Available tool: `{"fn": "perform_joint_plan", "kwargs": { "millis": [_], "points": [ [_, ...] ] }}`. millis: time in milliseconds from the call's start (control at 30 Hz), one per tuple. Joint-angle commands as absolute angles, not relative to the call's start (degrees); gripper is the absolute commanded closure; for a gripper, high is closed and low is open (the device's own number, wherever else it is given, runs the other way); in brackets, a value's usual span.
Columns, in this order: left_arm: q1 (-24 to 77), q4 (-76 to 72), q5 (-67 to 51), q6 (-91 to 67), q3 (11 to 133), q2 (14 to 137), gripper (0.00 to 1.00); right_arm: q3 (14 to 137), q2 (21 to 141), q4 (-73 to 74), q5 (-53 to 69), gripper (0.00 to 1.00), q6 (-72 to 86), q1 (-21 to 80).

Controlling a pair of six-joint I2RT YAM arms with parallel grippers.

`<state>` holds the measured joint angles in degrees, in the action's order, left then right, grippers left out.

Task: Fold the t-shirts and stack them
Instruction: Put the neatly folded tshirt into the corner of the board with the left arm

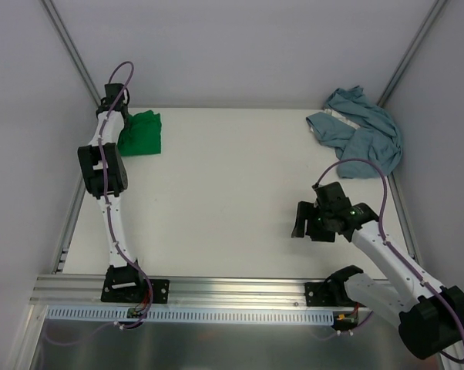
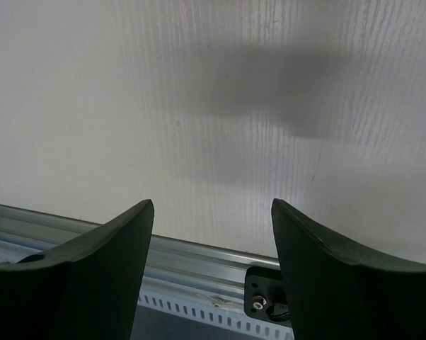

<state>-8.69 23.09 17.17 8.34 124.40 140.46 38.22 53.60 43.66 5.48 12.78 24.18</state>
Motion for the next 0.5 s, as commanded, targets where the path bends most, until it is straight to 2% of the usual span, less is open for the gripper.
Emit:
{"fn": "perform_joint_plan", "kwargs": {
  "millis": [0,467],
  "points": [
    [-9.14,17.07,16.17,12.47,127.18,141.24,1.00,38.85,54.75,42.45,7.38,0.28,11.60,23.82],
    [-9.14,7.91,9.23,17.14,129.55,145.81,1.00,39.20,64.33,37.71,10.11,0.28,11.16,23.82]
  ]
}}
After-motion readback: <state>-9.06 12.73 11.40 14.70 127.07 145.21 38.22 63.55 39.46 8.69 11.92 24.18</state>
